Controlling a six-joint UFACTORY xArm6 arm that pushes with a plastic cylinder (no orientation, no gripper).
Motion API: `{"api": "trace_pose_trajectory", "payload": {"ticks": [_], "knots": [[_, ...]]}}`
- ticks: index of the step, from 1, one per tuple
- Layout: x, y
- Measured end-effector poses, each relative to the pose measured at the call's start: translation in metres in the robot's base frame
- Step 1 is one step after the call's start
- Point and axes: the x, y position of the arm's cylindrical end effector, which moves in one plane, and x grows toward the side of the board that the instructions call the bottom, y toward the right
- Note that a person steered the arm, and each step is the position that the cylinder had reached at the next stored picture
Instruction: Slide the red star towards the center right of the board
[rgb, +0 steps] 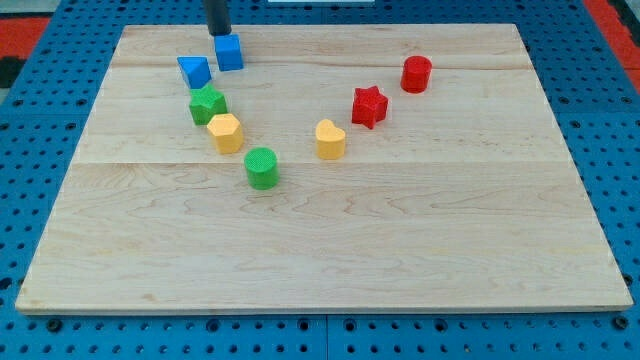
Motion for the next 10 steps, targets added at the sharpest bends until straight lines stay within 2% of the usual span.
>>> {"api": "trace_pose_trajectory", "payload": {"ticks": [2,3,4,6,7,9,10], "knots": [[0.01,0.006],[0.0,-0.023],[-0.008,-0.025],[-0.008,0.082],[0.026,0.126],[0.124,0.143],[0.153,0.192]]}}
